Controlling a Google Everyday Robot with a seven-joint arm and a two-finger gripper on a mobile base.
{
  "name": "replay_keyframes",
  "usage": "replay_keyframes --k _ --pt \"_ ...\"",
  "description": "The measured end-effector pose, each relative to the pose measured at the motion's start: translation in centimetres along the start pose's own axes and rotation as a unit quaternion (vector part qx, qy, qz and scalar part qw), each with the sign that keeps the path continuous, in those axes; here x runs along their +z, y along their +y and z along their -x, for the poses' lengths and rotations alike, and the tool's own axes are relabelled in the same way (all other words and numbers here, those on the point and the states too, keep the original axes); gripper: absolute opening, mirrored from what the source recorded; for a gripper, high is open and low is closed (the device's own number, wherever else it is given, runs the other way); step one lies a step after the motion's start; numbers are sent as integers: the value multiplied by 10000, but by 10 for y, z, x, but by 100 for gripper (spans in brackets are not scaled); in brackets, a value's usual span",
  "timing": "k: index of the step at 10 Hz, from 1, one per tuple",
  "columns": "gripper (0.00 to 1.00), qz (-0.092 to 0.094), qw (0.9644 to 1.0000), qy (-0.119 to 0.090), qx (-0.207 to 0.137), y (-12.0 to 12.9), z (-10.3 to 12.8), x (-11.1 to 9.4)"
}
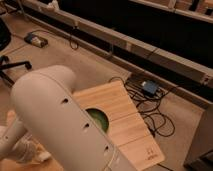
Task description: Wipe the white sponge on the table
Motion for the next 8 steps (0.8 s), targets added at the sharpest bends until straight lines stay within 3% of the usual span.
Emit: replay_keyframes --k 8 --pt "24 17 9999 -9 127 -1 -8 2"
